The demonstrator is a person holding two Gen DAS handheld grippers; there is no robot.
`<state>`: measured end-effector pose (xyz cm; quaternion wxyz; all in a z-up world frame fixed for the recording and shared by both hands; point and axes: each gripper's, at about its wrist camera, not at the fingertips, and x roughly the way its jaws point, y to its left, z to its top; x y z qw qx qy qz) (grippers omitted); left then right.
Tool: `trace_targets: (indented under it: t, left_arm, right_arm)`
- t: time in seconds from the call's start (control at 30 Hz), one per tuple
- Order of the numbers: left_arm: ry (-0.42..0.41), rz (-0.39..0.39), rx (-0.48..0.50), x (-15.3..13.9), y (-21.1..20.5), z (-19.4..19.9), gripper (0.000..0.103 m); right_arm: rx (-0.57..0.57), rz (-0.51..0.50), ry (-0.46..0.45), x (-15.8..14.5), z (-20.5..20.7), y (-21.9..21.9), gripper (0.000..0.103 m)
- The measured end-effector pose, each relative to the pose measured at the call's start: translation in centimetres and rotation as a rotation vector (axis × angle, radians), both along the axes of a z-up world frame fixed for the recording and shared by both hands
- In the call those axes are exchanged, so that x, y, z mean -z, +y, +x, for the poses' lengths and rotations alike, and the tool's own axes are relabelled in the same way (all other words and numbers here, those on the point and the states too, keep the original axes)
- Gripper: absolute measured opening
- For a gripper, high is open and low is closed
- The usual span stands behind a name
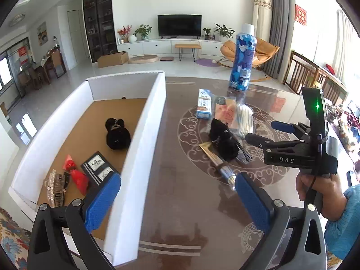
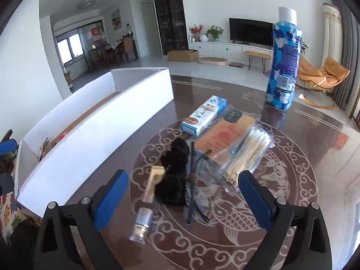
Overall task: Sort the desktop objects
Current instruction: 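Release both items in the bin and return both tools to the table, then grasp the cotton swab bag with the right tool while the left tool grasps the gold tube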
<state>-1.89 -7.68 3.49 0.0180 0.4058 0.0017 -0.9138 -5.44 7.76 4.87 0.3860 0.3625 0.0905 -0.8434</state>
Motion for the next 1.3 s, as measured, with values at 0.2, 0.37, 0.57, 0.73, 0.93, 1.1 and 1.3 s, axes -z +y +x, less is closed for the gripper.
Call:
trace_targets:
  t: [0.2,0.37,0.57,0.73,0.93,1.1,1.3]
  left_arm:
    - [-0.124,-0.018,0.019,7.9,5.2,-2.8,0.103]
    - [-0.182,-0.009,-0.011,11.7,6.0,-4.3,0.103]
    - [-0.184,-0.029,0.008,13.5,6.8,-5.2,0.103]
    - [-0.142,0.011,-0.016,13.9,6.5,-6.1,0.103]
    - [-0.128,0.017,-0.011,13.8,6.4,-6.9,0.103]
    - [-0.125,0.017,-0.014,13.8,6.4,-6.9,0.103]
    - [-0.122,0.021,-0.011,13.8,6.3,-6.7,0.103]
  right_arm:
    - [0.157,0.108,-0.111,5.9,-2.6,8.7,0.098]
    - [0.208,0.155,-0.145,7.9,-3.0,10.1,0.098]
    - [0.188,0.207,-0.105,8.2,-2.2,8.3,0.103]
    - [0.191,0.194,-0.095,8.2,-2.5,8.1,0.103]
    - [0.187,0.198,-0.1,8.3,-4.9,6.7,0.103]
    - [0.126,0.107,-0.152,7.5,-8.0,4.7,0.103]
    - [0.123,0.103,-0.193,6.3,-13.6,-0.3,0.103]
